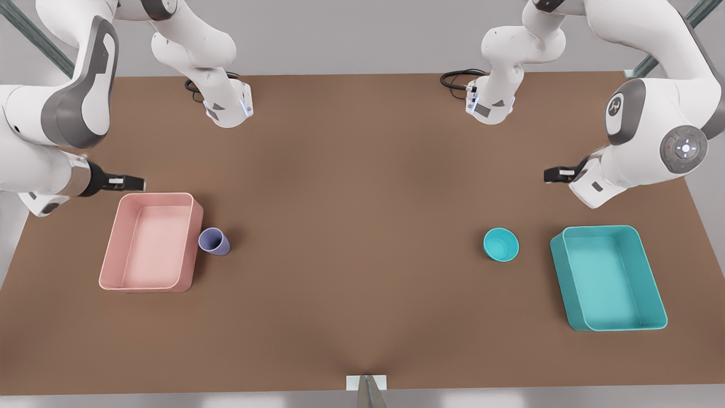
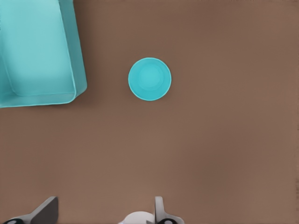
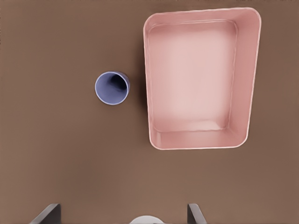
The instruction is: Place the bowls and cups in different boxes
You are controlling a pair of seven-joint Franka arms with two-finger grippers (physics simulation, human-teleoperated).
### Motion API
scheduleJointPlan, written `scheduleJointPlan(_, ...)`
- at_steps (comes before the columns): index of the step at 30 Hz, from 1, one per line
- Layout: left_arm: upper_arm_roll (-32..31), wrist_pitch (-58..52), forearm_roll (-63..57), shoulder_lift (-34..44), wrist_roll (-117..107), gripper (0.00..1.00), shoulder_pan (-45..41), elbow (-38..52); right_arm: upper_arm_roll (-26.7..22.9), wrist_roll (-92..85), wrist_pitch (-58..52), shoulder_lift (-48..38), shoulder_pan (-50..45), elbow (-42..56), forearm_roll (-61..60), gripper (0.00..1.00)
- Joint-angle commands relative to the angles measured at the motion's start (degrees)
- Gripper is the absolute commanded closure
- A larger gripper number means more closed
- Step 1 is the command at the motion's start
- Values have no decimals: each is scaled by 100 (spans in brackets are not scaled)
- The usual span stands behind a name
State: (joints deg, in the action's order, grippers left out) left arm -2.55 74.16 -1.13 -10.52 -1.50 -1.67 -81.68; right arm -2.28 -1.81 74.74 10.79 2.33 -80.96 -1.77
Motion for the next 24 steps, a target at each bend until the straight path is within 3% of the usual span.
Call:
scheduleJointPlan(1, 0, 230, 16, 6, -351, 0, 0, 3, 9, -100, 340, -6, -5, 10, 2, 0)
scheduleJointPlan(3, 0, 239, 16, -81, -369, 0, -53, 3, 35, -118, 331, 11, -22, -16, 2, 0)
scheduleJointPlan(9, -18, 1810, -520, -2673, -413, 0, -1073, 829, 61, 682, 1763, 600, -936, -491, -51, 0)
scheduleJointPlan(11, -9, 3024, -520, -2762, -387, 0, -1064, 197, 61, 682, 2711, 784, -972, -948, -42, 0)
scheduleJointPlan(14, -9, 3728, -520, -2745, -404, 0, -1081, -585, 53, 682, 3460, 1206, -963, -948, -33, 0)
scheduleJointPlan(23, 123, 4546, -555, -2955, -395, 0, -1020, -1386, 61, 928, 5551, 952, -1218, -2766, -51, 0)
scheduleJointPlan(24, 132, 4555, -555, -2991, -395, 11, -1020, -1386, 61, 928, 5868, 881, -1227, -2995, -51, 0)
